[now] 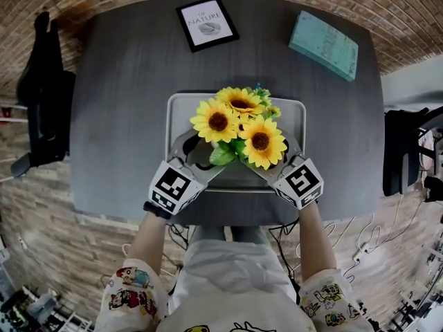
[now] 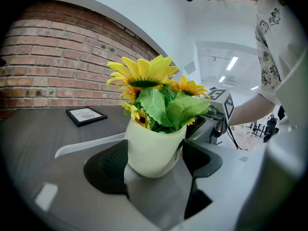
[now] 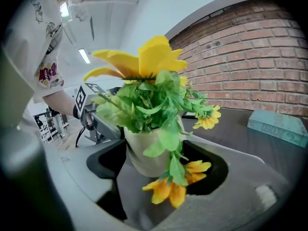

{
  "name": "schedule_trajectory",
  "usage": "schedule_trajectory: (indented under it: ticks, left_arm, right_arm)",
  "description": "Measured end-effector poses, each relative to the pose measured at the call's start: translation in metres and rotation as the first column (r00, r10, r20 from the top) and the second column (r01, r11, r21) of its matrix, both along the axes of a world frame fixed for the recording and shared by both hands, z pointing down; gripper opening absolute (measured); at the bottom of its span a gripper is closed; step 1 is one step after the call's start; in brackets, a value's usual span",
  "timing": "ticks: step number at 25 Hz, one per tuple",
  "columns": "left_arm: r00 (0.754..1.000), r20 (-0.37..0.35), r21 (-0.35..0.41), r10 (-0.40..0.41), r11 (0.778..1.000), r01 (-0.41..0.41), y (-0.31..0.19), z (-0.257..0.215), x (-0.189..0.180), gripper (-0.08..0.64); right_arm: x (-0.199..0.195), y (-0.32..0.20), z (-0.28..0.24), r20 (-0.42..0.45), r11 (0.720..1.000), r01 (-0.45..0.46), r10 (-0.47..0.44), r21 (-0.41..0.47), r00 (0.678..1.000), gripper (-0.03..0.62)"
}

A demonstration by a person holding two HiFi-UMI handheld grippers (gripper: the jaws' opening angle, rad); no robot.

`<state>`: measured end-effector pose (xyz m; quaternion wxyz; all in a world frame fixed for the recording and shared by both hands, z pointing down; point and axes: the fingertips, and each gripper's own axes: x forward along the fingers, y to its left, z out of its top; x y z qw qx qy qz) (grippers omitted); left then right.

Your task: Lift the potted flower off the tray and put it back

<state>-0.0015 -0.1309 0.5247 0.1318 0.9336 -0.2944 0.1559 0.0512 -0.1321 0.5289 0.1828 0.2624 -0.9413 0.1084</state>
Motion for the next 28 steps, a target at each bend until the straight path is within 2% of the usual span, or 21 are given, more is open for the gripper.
schedule_trajectory:
  ticks: [12, 28]
  left_arm:
    - [0.999, -0.033, 0.010, -0.022, 1.000, 0.022, 0.003, -0.039, 0.005, 0.370]
    - [0.999, -0.019, 0.102, -0.047, 0.994, 0.048, 0.008, -0.118, 0.005, 0.373]
  right_arm:
    - [0.004, 0.002, -0.039, 0.026, 0.999, 0.003, -0.005, 0.054, 1.000, 0.371]
    - [0.005, 0.007, -0.119, 0.084, 0.983, 0.004, -0.019, 0.182, 0.996, 0.368]
